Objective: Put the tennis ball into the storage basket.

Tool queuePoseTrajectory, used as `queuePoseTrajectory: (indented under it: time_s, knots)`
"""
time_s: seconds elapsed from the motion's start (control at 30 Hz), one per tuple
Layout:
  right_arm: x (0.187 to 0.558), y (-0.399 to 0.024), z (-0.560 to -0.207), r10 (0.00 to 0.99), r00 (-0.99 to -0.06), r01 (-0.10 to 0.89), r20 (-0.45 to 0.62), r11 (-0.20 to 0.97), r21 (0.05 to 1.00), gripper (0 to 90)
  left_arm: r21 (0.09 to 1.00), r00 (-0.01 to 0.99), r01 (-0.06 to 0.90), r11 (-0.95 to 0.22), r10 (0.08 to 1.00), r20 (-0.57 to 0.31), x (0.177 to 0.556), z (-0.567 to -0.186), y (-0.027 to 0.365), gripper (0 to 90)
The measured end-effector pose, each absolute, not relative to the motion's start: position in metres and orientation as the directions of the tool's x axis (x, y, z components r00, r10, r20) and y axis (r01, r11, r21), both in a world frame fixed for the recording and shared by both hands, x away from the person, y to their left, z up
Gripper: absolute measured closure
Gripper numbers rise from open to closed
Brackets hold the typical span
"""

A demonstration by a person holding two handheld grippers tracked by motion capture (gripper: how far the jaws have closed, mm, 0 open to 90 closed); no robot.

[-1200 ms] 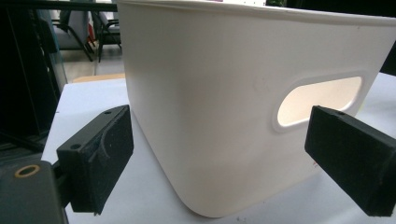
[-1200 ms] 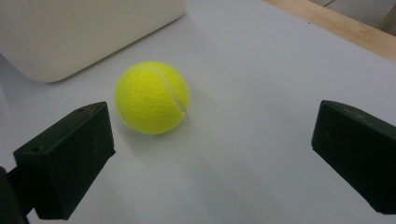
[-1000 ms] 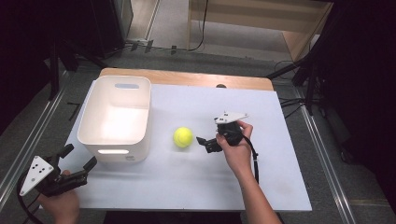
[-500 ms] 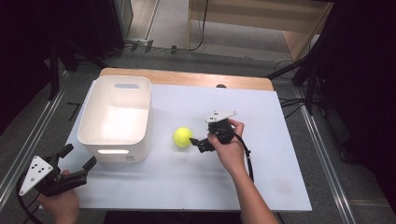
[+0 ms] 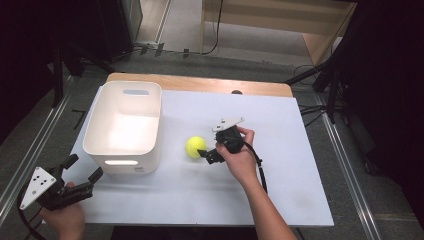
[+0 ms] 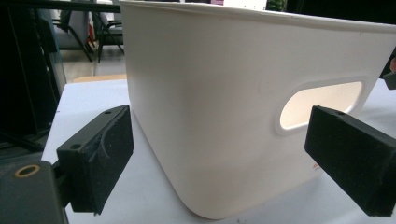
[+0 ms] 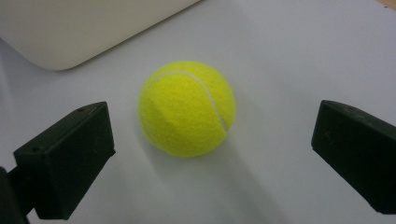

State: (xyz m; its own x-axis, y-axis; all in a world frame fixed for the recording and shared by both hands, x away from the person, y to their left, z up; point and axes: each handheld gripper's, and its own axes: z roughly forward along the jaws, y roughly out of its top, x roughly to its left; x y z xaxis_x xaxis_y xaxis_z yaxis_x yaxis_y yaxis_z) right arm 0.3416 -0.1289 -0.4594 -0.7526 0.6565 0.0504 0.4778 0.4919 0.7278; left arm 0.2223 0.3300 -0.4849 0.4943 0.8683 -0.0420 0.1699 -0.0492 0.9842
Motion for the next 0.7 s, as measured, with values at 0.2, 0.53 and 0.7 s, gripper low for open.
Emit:
queuePoseTrajectory:
  time_s: [0.2,0.53,0.7]
  knots:
    - [0.343,-0.123,-0.462,0.637,-0.769,0.478,0.057,0.513,0.713,0.0,0.984,0.494,0.169,-0.052,0.868,-0.039,0.222,-0.485,0.330,7.9]
    - [0.349,-0.109,-0.466,0.624,-0.779,0.488,0.060,0.545,0.682,0.0,0.984,0.495,0.169,-0.049,0.868,-0.042,0.222,-0.485,0.330,7.9]
    - [0.352,-0.104,-0.471,0.618,-0.784,0.496,0.062,0.562,0.662,0.0,0.985,0.493,0.169,-0.043,0.869,-0.046,0.222,-0.485,0.331,7.9]
